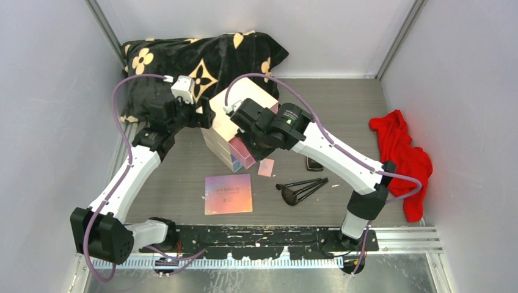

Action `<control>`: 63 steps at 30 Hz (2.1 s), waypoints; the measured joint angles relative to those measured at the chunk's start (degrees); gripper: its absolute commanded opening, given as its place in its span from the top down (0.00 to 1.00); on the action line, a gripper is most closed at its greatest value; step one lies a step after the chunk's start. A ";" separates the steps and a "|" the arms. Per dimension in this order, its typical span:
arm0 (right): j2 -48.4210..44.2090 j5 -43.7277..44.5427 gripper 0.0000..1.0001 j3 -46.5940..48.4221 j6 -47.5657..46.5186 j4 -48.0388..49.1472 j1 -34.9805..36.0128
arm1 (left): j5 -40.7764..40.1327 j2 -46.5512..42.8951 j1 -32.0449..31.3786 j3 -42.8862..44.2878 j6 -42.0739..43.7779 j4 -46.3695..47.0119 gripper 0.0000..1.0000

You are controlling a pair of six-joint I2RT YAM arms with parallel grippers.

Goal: Organize the makeup
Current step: Place the makeup in the drawer.

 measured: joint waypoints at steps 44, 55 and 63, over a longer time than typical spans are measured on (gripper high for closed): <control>11.58 -9.64 0.80 12.26 -4.74 -6.32 -7.08 | 0.37 0.00 0.00 0.00 0.00 0.09 0.00; 12.74 -8.41 0.66 16.98 -4.83 -6.34 -7.08 | 0.37 0.00 0.00 0.00 0.02 0.09 0.00; 12.09 -3.08 0.66 16.74 -4.85 -5.92 -7.08 | 0.35 0.00 0.00 0.00 0.02 0.09 0.00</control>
